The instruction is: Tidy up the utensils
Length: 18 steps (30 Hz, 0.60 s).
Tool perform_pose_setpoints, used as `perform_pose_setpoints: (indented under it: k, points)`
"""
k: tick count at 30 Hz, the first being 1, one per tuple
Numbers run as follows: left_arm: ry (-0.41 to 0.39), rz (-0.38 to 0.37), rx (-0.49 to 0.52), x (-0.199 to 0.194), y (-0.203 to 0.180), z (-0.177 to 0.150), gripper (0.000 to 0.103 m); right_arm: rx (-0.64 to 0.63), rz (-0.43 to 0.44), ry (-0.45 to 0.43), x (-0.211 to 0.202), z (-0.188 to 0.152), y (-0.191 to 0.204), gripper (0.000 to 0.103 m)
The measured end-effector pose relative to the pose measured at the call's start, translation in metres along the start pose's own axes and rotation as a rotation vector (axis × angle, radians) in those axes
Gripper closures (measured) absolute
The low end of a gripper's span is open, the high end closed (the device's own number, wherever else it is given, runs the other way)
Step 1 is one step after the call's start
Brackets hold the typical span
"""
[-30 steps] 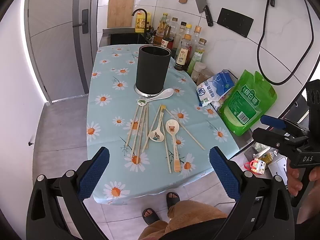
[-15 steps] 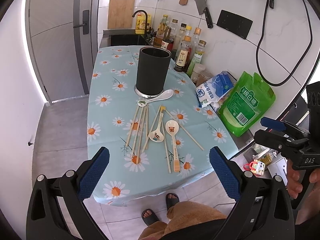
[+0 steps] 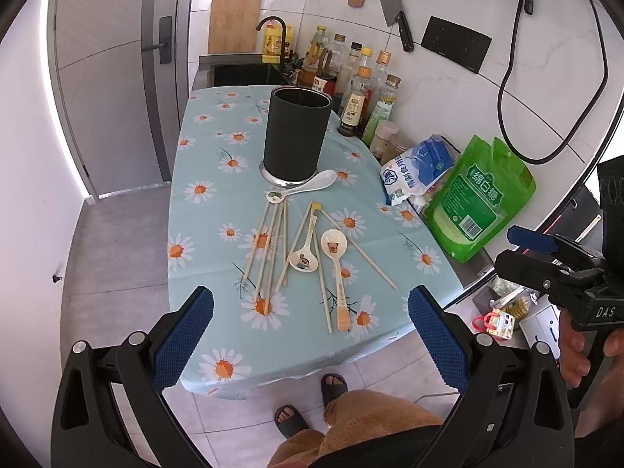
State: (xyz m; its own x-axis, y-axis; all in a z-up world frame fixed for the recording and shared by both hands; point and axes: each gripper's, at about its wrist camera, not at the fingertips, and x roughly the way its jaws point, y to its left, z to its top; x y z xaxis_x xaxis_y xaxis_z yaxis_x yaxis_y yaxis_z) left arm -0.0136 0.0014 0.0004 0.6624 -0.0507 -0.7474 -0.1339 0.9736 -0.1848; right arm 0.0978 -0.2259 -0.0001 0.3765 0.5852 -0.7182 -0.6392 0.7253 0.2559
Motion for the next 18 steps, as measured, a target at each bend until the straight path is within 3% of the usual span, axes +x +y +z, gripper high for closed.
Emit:
perform_pose_setpoints:
  k: [18]
  points:
    - [0.012,-0.014,0.011,-0.0010,-0.0021,0.0030,0.006,0.012,-0.010,0.003,-0.0034,-0.0039,0.0022,0.004]
